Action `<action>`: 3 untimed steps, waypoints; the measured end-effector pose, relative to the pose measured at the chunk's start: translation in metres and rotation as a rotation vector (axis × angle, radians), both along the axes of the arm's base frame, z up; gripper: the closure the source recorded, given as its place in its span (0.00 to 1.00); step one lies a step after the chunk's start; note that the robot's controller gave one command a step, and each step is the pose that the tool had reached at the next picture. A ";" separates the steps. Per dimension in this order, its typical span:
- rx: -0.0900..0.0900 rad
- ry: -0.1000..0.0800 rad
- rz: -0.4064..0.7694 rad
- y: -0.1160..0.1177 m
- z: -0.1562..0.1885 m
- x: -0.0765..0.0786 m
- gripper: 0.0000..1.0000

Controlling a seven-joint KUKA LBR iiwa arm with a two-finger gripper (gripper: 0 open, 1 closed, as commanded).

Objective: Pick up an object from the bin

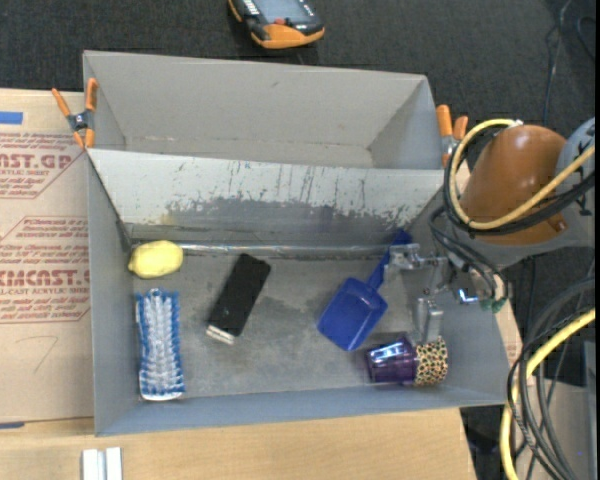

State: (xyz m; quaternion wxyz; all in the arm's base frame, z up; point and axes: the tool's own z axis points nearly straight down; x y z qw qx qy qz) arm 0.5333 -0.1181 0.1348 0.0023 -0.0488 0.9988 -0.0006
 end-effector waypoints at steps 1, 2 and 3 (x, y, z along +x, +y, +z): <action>0.003 -0.006 -0.115 0.015 -0.021 -0.010 0.00; 0.003 -0.010 -0.050 0.043 -0.052 -0.024 0.00; 0.001 -0.012 -0.003 0.048 -0.065 -0.006 1.00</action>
Offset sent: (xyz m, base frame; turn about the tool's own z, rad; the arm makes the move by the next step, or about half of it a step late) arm -0.0275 0.0440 -0.0566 0.0440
